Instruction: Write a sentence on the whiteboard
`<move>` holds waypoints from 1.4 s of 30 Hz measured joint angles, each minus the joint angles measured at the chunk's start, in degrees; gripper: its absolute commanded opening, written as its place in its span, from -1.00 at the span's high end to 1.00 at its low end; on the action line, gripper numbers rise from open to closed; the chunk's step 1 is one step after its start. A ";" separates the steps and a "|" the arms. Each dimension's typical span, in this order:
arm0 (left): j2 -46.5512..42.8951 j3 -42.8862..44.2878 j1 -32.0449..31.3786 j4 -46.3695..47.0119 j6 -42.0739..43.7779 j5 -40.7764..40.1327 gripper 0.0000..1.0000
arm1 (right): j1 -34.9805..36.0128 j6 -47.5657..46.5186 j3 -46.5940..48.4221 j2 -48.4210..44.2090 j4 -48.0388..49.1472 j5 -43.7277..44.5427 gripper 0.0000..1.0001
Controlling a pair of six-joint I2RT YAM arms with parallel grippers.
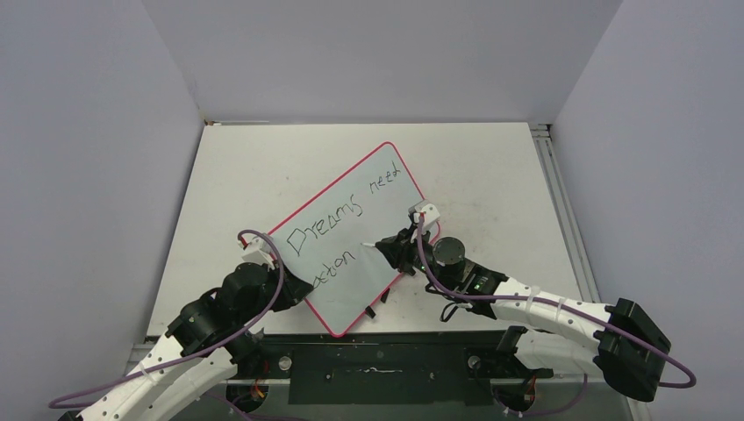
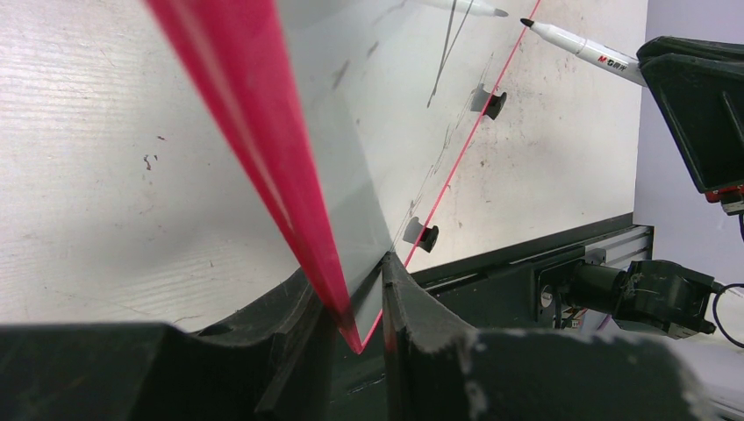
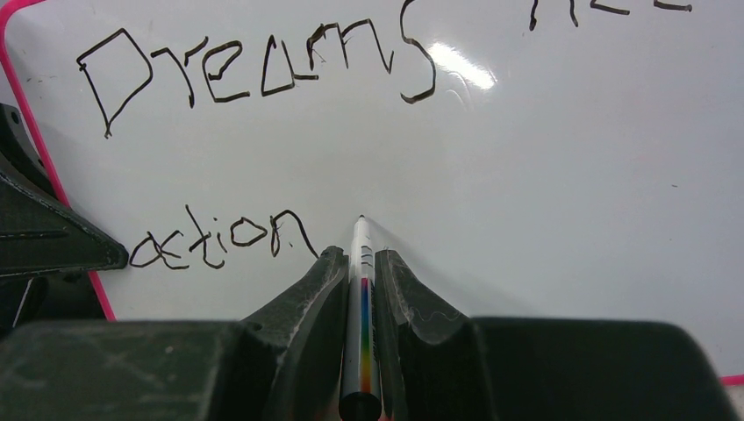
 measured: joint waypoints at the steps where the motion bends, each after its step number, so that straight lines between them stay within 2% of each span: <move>1: 0.00 0.00 0.00 0.00 0.00 -0.02 0.77 | 0.00 0.00 0.00 0.00 -0.02 0.00 0.89; 42: -0.02 0.00 0.00 0.07 -0.02 0.07 0.77 | 0.00 0.22 -1.07 1.27 2.84 0.92 0.89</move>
